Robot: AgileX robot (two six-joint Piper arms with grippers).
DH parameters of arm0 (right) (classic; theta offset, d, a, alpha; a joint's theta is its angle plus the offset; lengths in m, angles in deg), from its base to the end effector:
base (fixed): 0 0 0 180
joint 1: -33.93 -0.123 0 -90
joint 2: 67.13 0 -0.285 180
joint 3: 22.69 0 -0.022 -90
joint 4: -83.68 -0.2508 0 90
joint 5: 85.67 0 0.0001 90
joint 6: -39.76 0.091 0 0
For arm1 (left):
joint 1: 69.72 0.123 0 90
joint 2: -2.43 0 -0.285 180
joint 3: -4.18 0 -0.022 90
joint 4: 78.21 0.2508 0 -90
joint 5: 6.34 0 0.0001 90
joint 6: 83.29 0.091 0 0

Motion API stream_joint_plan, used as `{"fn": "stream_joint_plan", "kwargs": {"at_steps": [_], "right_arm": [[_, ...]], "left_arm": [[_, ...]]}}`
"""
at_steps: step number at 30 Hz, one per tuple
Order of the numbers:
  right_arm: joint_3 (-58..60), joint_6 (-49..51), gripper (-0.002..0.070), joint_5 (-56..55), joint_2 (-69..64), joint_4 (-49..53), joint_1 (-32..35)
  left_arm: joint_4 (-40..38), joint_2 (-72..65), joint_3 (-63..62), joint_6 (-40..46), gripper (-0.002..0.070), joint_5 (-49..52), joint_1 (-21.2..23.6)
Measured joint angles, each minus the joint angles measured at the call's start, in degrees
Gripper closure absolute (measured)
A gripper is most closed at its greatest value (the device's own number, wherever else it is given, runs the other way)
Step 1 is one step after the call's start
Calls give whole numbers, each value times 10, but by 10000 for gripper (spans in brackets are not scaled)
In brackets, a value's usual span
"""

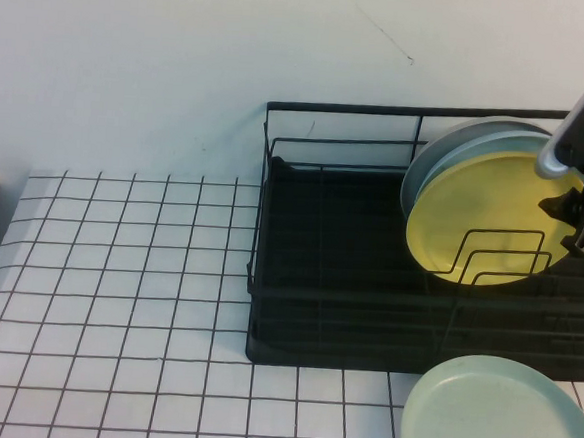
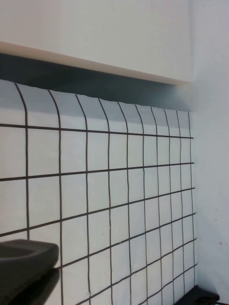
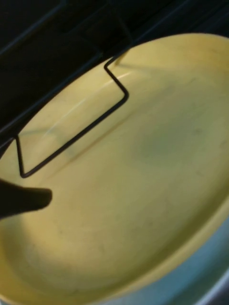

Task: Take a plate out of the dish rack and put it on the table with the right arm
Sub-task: Grasp the plate from the shelf

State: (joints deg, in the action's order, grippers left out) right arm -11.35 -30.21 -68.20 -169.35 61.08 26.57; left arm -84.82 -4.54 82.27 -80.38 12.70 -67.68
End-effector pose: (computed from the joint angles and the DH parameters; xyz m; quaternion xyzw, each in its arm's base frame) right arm 0.3641 0.0576 0.2636 -0.4438 0.7879 -0.0992 0.4153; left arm 0.0534 -0.0015 0.1790 -0.0254 0.7875 -0.0218 0.6155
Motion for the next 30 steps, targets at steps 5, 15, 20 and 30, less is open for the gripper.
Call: {"fn": "stream_joint_plan", "kwargs": {"at_steps": [5, 15, 20, 30], "right_arm": [[-2, -20, 212, -12, -23, -6, 0], [-3, -28, 440, -51, -42, -20, 0], [-4, -27, 631, -66, -42, -30, 0], [-4, -30, 637, -41, 17, -57, 0]], "left_arm": [[0, 0, 0, 0, 678, 0, 0], [0, 0, 0, 0, 678, 0, 0], [0, 0, 0, 0, 678, 0, 0], [0, 0, 0, 0, 678, 0, 0]]}}
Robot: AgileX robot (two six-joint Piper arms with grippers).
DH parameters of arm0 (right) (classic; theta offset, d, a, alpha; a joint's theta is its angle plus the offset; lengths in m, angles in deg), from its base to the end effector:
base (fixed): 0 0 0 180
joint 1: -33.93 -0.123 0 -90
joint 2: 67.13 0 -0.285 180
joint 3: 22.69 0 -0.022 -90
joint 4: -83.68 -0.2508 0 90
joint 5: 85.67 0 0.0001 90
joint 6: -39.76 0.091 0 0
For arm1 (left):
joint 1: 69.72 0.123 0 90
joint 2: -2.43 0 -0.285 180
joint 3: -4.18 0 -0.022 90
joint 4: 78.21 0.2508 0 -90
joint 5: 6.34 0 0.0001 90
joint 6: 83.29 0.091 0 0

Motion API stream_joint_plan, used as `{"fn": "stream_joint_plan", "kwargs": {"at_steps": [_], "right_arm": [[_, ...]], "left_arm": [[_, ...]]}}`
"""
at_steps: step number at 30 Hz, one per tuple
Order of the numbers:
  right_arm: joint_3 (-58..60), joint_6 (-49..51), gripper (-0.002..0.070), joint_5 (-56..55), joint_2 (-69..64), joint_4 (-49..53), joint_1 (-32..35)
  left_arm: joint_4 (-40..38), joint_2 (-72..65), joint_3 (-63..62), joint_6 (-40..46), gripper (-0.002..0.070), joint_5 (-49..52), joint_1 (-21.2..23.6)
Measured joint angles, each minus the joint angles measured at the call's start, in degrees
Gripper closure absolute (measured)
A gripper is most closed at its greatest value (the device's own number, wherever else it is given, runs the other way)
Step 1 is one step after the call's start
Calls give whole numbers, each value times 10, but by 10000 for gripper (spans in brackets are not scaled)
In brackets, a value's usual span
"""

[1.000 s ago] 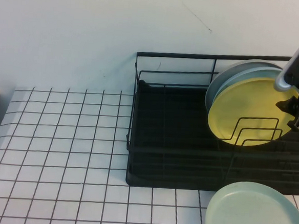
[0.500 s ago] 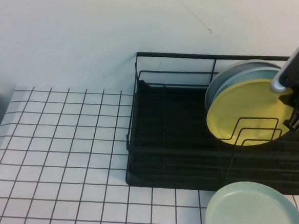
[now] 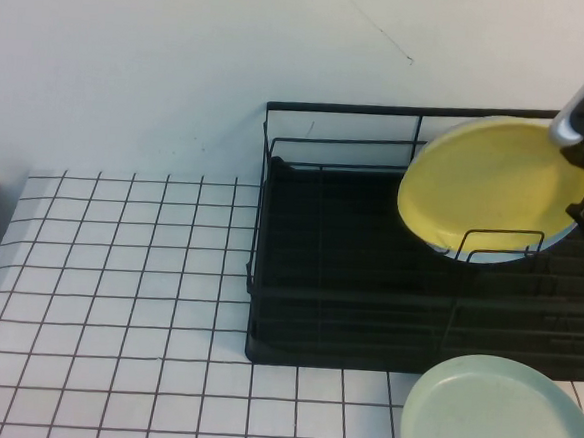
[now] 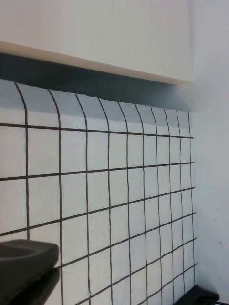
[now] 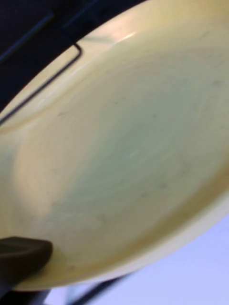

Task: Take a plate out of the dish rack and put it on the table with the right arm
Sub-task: Grasp the plate from the shelf, then place the plate from the table

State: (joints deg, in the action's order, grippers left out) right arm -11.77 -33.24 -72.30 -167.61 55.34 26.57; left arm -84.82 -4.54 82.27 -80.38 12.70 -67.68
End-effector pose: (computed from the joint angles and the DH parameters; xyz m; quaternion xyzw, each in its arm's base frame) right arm 0.3647 0.0572 0.2826 -0.4131 0.7756 -0.1087 0.4647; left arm 0.0534 -0.0015 0.1790 -0.0254 0.7875 -0.0218 0.6155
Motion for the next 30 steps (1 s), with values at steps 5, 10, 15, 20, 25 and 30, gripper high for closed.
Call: {"fn": "stream_joint_plan", "kwargs": {"at_steps": [5, 10, 15, 20, 25, 30], "right_arm": [[0, 2, 640, 37, 79, -29, 0], [0, 41, 644, 96, 160, -44, 0], [0, 141, 645, 201, 252, -29, 0], [0, 275, 646, 375, 293, 49, 0], [37, 380, 646, 474, 286, 117, 0], [148, 431, 647, 407, 256, 136, 0]], "left_arm": [[0, 0, 0, 0, 678, 0, 0], [0, 0, 0, 0, 678, 0, 0], [0, 0, 0, 0, 678, 0, 0], [0, 0, 0, 0, 678, 0, 0], [0, 0, 0, 0, 678, 0, 0], [0, 0, 0, 0, 678, 0, 0]]}}
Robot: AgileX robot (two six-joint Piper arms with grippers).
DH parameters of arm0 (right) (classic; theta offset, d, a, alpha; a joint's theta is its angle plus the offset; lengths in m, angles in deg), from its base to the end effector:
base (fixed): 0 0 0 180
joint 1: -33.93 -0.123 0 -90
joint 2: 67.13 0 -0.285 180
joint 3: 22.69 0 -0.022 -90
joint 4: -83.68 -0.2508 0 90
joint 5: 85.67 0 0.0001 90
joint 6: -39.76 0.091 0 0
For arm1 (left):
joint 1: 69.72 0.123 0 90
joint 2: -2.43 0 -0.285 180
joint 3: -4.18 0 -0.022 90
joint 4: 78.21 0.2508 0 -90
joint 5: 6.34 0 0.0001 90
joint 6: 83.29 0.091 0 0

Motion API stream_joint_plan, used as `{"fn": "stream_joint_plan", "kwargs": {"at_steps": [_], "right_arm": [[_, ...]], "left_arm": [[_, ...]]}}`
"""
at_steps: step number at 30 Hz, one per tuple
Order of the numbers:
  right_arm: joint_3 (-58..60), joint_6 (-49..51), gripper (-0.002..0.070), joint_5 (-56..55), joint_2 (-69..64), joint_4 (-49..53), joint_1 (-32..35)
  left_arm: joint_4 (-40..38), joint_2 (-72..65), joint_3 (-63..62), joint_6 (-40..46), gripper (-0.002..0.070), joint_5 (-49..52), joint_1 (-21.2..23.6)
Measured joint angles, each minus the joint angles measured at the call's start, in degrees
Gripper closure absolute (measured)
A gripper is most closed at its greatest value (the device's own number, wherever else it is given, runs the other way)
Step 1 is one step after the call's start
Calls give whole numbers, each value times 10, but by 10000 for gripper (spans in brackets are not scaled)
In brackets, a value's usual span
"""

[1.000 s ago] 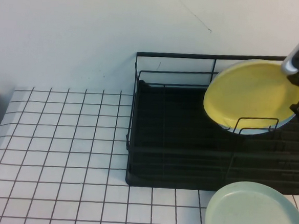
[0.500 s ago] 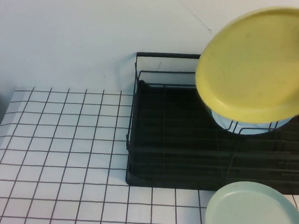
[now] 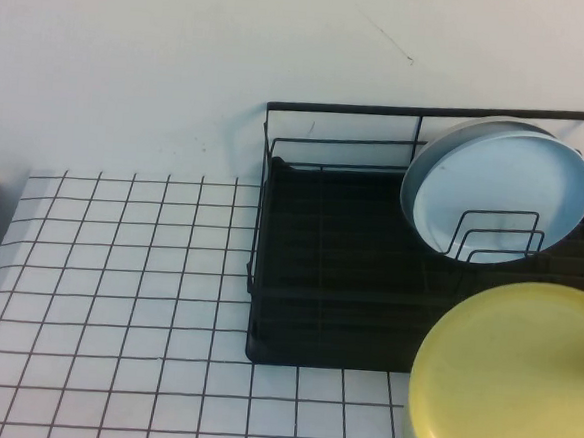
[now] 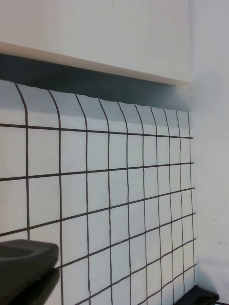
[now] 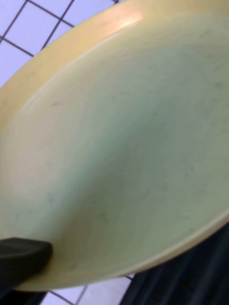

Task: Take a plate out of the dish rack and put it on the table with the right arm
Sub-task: Place the plate from the table

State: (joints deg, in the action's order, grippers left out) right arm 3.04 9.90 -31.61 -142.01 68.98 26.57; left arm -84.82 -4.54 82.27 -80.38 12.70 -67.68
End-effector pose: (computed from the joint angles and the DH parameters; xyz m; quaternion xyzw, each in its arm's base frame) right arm 0.2113 0.0462 0.2937 -0.2609 0.9332 0.0728 0.2362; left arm 0.0534 -0.0015 0.1790 -0.0254 0.7875 -0.0218 0.6155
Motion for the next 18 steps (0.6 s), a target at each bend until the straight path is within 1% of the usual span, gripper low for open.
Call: {"fn": "stream_joint_plan", "kwargs": {"at_steps": [5, 9, 13, 15, 16, 18], "right_arm": [[66, 10, 647, -76, -53, 0, 0], [72, 19, 647, -106, -94, -1, 0], [72, 30, 645, -112, -125, -2, 0], [72, 34, 626, -113, -140, -2, 0], [72, 36, 606, -113, -145, -2, 0], [72, 39, 542, -113, -152, -2, 0]], "left_arm": [[0, 0, 0, 0, 678, 0, 0], [0, 0, 0, 0, 678, 0, 0], [0, 0, 0, 0, 678, 0, 0], [0, 0, 0, 0, 678, 0, 0], [0, 0, 0, 0, 678, 0, 0], [0, 0, 0, 0, 678, 0, 0]]}}
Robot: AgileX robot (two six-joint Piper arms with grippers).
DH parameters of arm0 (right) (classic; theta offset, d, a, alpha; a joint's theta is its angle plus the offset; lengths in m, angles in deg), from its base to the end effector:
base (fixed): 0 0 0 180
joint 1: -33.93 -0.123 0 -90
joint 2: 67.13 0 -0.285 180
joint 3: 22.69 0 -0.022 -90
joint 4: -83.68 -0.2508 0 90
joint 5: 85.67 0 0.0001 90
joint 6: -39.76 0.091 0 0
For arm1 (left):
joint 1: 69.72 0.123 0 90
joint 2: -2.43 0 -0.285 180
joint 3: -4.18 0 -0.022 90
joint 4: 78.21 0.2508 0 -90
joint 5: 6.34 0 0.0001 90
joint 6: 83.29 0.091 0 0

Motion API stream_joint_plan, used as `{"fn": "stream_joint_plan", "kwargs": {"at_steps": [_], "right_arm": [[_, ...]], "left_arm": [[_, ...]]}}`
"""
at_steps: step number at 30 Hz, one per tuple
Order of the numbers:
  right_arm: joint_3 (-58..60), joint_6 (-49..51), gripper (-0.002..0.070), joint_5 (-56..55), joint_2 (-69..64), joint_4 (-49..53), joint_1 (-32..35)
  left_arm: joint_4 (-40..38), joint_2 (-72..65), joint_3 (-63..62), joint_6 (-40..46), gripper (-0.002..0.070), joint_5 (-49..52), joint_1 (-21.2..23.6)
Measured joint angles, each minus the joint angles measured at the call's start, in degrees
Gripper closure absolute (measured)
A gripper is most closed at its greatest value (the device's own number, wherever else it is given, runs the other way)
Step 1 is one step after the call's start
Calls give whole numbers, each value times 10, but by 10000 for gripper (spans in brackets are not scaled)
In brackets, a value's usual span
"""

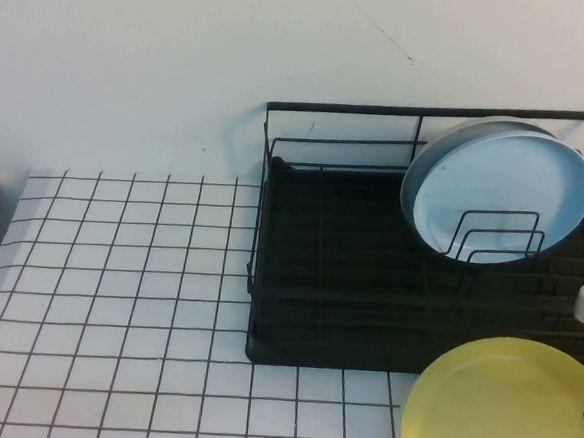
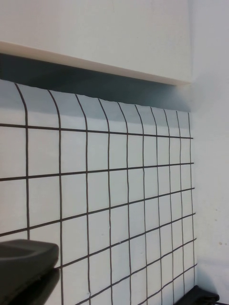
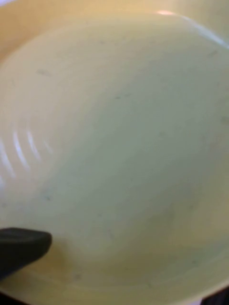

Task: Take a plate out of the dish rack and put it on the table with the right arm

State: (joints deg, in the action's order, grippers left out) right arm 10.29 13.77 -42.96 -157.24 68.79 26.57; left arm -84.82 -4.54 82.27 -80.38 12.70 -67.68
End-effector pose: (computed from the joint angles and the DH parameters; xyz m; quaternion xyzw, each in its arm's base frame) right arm 0.2420 0.0473 0.2030 -0.2022 0.9666 0.0778 0.1370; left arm 0.0534 -0.0015 0.1790 -0.0254 0.7875 -0.0218 0.6155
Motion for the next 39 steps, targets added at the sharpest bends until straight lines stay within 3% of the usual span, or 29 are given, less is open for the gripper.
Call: {"fn": "stream_joint_plan", "kwargs": {"at_steps": [4, 6, 14, 18, 25, 31, 39], "right_arm": [[-4, 21, 404, 1, -3, 22, 0], [-15, 40, 368, 7, -3, 45, 0], [-99, 99, 342, 103, 13, 154, 0], [-133, 102, 408, 123, 76, 189, 0], [-128, 129, 633, 115, 221, 274, 0], [-30, 141, 674, 42, 358, 286, 0], [152, 147, 678, -45, 505, 184, 0]], "left_arm": [[0, 0, 0, 0, 678, 0, 0], [0, 0, 0, 0, 678, 0, 0], [0, 0, 0, 0, 678, 0, 0], [0, 0, 0, 0, 678, 0, 0], [0, 0, 0, 0, 678, 0, 0], [0, 0, 0, 0, 678, 0, 0], [0, 0, 0, 0, 678, 0, 0]]}}
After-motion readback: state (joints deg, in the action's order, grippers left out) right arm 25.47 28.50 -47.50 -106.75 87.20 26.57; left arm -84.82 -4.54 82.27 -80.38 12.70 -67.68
